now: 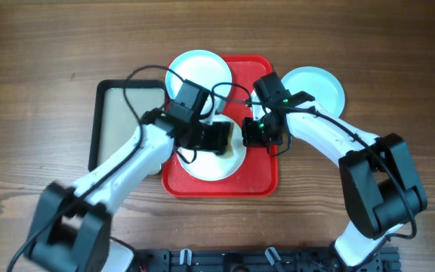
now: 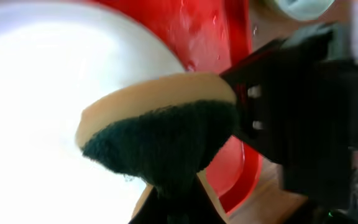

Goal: Clean dirty plates on tray and stack at the side
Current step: 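Scrub the white plate with the sponge while right gripper holds it, then return the sponge to the water tray with the left gripper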

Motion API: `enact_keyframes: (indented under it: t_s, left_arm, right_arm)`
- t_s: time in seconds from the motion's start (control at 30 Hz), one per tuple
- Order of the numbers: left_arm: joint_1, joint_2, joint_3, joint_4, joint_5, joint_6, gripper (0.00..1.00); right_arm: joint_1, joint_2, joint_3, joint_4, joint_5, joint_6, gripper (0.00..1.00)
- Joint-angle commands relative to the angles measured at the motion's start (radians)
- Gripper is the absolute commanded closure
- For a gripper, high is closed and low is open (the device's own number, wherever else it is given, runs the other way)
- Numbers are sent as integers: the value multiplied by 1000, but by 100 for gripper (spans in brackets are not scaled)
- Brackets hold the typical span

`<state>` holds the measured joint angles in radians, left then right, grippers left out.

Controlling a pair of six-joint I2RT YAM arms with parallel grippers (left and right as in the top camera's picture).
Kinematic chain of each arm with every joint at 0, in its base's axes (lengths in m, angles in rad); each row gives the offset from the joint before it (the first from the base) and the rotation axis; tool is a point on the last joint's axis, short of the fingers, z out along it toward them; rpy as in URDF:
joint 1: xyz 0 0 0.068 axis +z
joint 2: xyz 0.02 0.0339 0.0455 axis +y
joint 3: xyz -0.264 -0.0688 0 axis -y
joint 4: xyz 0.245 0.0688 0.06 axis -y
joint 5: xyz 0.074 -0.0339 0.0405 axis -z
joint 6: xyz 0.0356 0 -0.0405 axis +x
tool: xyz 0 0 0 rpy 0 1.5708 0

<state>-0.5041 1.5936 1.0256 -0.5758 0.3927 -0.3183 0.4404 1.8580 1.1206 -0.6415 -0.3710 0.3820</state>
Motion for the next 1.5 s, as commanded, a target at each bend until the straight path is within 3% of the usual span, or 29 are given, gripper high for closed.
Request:
enact_keyframes:
  t_s: [0.0, 0.1, 0.23, 0.3, 0.4, 0.5, 0.57, 0.7, 0.8, 0.83, 0.87, 0.9, 0.93, 1.47]
  left_arm:
    - [-1, -40, 24, -61, -258, 9, 93]
    - [11, -40, 24, -173, -501, -84, 93]
    - [184, -40, 24, -257, -513, -150, 96]
    - [291, -40, 24, -257, -494, -170, 96]
    - [468, -40, 23, -256, -468, -169, 96]
    - [580, -40, 22, -261, -468, -168, 96]
    - [628, -40, 22, -264, -468, -161, 96]
    - [638, -40, 21, -264, -468, -160, 96]
    - [638, -40, 20, -263, -468, -153, 96]
    - [638, -40, 20, -259, -468, -134, 96]
    - [638, -40, 20, -256, -468, -130, 96]
    - [638, -40, 20, -254, -468, -131, 96]
    - [637, -40, 20, -253, -468, -130, 96]
    - [637, -40, -52, -183, -468, -108, 96]
  right_arm:
    - [7, 17, 3, 5, -23, 10, 96]
    - [7, 17, 3, 5, -19, 10, 96]
    - [7, 17, 3, 2, -11, 11, 94]
    - [7, 17, 3, 2, -11, 11, 85]
    - [7, 17, 3, 1, -11, 11, 59]
    - [7, 17, 3, 1, -11, 11, 53]
    - [7, 17, 3, -4, -11, 14, 44]
    - [7, 18, -12, -6, -11, 14, 39]
    - [7, 21, -19, -3, -4, 14, 39]
    - [7, 22, -19, -2, -4, 14, 44]
    - [7, 22, -19, -1, -4, 18, 55]
    - [7, 22, -19, 2, -4, 29, 82]
    - [7, 22, -19, 8, -4, 40, 96]
    - [7, 22, -19, 13, -5, 41, 95]
